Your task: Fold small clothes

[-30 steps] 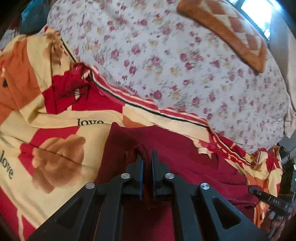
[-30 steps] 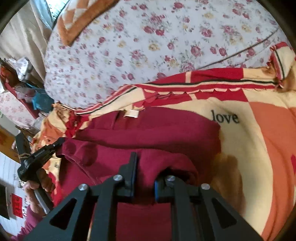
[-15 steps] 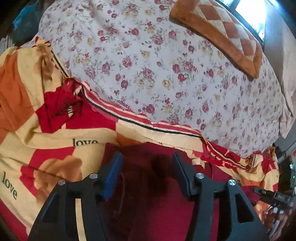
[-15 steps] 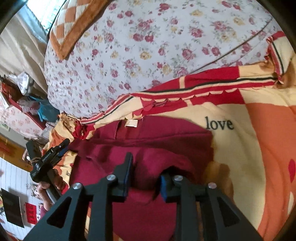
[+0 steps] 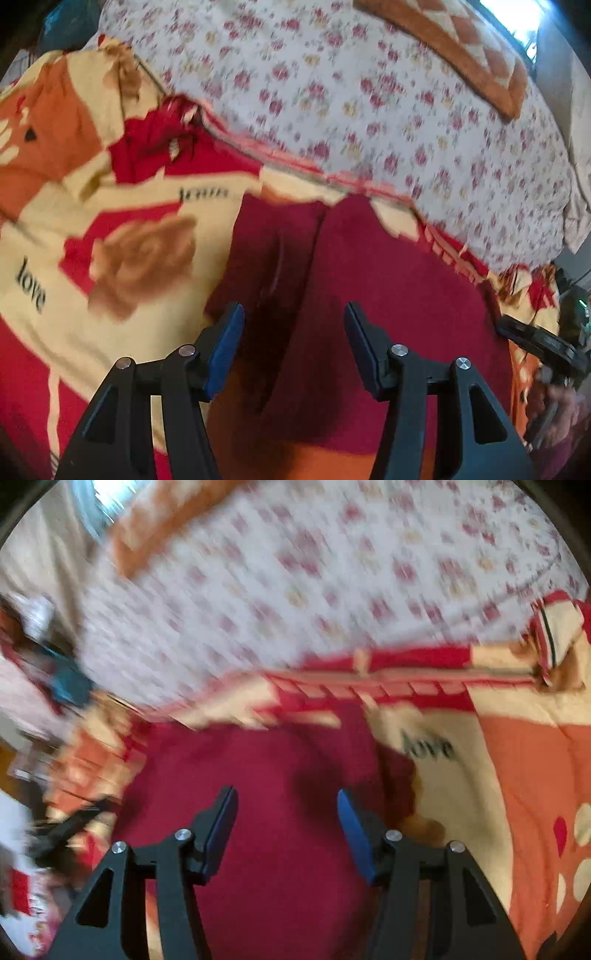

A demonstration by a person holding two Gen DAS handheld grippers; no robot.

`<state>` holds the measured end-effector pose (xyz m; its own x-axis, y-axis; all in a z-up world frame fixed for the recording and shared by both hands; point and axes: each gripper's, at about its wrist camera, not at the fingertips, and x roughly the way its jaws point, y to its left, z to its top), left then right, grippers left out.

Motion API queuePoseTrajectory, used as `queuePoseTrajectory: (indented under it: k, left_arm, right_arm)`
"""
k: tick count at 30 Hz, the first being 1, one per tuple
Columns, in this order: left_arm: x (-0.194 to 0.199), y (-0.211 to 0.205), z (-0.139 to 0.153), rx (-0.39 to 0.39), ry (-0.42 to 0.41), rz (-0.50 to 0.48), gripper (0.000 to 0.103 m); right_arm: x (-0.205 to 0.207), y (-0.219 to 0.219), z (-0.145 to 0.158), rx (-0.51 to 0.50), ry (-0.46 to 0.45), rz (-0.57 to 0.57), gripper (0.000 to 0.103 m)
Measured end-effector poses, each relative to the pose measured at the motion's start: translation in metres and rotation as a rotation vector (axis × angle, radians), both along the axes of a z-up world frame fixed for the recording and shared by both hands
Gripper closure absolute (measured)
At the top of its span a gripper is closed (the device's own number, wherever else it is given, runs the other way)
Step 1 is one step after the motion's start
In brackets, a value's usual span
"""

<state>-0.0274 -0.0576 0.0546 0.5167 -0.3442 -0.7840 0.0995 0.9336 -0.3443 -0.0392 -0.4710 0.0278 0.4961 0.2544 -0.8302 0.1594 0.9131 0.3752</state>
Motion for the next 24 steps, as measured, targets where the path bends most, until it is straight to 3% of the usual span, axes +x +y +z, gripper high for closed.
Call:
queuePoseTrajectory:
  k: [2,4,6,10,14,19,20,22,24]
  left_arm:
    - [-0.009,0.001,-0.006,0.014,0.022,-0.003,0.068]
    - [-0.019,0.004,-0.011,-0.005,0.021,-0.018,0.068]
    - [-0.025,0.006,-0.017,-0.034,0.022,-0.033,0.068]
    - [-0.027,0.005,-0.022,-0.080,0.025,-0.074,0.073]
    - [-0.027,0.008,-0.020,-0.061,-0.019,-0.092,0.082]
    - [-0.021,0.017,-0.028,-0.108,0.005,-0.098,0.094]
    - [-0.021,0.017,-0.028,-0.111,0.004,-0.104,0.098]
    - [-0.024,0.017,-0.026,-0.097,-0.012,-0.112,0.101]
    - [-0.026,0.018,-0.022,-0.097,-0.023,-0.123,0.103]
  right_arm:
    - [0.008,0.003,-0.009,-0.009,0.054,-0.028,0.048]
    - [0.011,0.020,0.009,-0.030,-0.006,-0.011,0.048]
    - [0.018,0.050,0.028,-0.007,-0.067,0.053,0.048]
    - [0.046,0.131,0.039,0.041,-0.076,0.233,0.048]
    - [0.078,0.213,0.033,0.072,-0.061,0.364,0.048]
    - [0.110,0.286,0.002,0.041,0.014,0.437,0.050]
    - [0.117,0.295,-0.006,-0.008,0.033,0.428,0.054]
    - [0.121,0.296,-0.013,-0.067,0.034,0.389,0.085]
    - [0.119,0.287,-0.013,-0.005,0.029,0.355,0.090]
